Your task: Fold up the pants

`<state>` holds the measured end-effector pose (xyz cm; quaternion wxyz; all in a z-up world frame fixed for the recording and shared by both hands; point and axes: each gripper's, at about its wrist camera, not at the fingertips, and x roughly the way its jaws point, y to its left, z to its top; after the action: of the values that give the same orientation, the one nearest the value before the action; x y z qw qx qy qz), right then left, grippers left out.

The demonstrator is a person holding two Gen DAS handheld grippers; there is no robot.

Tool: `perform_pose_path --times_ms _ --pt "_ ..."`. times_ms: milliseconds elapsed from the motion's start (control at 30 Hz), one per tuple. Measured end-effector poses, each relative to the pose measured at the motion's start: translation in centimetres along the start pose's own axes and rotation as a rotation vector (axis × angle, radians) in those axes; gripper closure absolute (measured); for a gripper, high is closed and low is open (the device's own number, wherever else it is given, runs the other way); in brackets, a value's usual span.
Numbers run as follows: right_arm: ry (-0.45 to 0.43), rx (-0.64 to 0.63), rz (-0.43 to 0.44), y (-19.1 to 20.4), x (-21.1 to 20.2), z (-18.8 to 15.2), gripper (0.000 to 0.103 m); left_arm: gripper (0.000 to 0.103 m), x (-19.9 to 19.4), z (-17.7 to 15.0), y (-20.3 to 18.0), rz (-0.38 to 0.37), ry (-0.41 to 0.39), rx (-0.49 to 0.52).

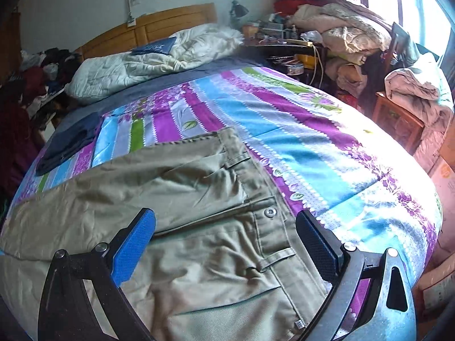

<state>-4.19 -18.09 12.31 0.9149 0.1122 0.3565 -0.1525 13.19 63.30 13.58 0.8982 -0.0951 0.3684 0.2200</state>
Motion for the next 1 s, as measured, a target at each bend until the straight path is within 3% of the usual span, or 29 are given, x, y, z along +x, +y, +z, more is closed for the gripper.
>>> perform_pose_path --times_ms 33,67,133,233,433,500,533,633,800,1000 --pt "0.003 0.005 -0.025 0.0 0.3 0.3 0.002 0.026 2.6 0.8 0.6 0.0 0.043 -0.023" --pt "0.008 0.008 -0.048 -0.1 0.6 0.5 0.002 0.036 5.2 1.2 0.9 0.005 0.09 -0.038" --pt "0.03 0.001 -0.084 0.2 1.4 0.5 0.002 0.042 9.3 1.1 0.8 0.02 0.163 -0.041" --pt "0.077 -0.019 -0.117 0.5 3.0 0.4 0.002 0.042 12.9 0.8 0.0 0.025 0.161 -0.014" --pt "0.12 -0.042 -0.144 1.2 6.2 0.3 0.004 0.042 15.6 -0.6 -0.7 -0.025 0.159 0.01" --pt "0.108 -0.046 -0.134 1.4 6.8 0.4 0.005 0.061 14.9 -0.5 0.0 -0.083 0.138 -0.017" --pt "0.101 -0.053 -0.127 1.6 7.3 0.5 0.005 0.078 14.8 -0.5 0.4 -0.107 0.134 -0.041" --pt "0.087 -0.079 -0.13 1.7 9.1 1.4 0.006 0.091 13.8 -1.0 0.4 -0.131 0.101 -0.029" --pt "0.05 -0.024 -0.108 0.1 12.0 4.3 0.006 0.094 12.9 -1.2 -2.1 -0.092 0.066 0.094" --pt "0.06 0.067 -0.057 -2.6 16.4 7.9 0.006 0.094 13.6 -1.0 -2.7 -0.06 0.09 0.118"
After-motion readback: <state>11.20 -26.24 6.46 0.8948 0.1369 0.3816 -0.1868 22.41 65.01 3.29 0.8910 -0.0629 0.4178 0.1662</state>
